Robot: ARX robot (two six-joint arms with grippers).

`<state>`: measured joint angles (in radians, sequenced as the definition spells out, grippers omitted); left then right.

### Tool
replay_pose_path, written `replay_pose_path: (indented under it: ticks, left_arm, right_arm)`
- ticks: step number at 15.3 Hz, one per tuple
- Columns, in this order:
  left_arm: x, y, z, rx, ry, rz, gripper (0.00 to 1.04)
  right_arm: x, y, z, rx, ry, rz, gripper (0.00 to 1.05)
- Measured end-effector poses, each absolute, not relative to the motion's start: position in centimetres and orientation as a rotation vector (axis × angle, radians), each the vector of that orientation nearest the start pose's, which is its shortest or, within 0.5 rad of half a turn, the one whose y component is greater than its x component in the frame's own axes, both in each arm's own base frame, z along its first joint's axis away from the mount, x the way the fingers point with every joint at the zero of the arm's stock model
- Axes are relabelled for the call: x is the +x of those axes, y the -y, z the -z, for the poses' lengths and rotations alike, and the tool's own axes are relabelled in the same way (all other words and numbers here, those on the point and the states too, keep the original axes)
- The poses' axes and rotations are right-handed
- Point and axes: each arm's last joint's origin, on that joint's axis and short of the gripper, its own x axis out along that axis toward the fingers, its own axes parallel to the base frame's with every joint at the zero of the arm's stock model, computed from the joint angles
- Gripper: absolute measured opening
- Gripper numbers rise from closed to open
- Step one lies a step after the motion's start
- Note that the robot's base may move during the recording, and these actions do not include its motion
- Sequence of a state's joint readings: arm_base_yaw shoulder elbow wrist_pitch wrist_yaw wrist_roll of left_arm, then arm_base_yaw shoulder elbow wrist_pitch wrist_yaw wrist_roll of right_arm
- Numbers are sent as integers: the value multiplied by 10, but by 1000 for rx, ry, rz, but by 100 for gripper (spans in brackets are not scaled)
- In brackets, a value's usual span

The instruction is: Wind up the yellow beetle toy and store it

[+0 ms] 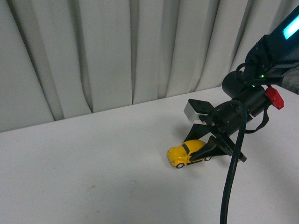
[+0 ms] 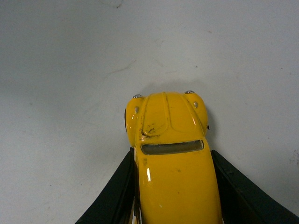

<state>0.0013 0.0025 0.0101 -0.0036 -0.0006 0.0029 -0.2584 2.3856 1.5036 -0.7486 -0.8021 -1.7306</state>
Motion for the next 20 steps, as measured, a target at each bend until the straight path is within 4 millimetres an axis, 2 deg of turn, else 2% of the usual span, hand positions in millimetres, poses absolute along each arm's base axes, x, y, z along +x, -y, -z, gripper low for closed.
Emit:
replay_pose_path:
  ticks: [11, 20]
  left_arm:
    - [97, 0, -166, 3, 4, -2, 98]
    - [97, 0, -166, 3, 4, -2, 98]
  right_arm:
    - [394, 96, -45, -601, -640, -1295, 42]
    - [367, 129, -46, -558, -696, -1224, 42]
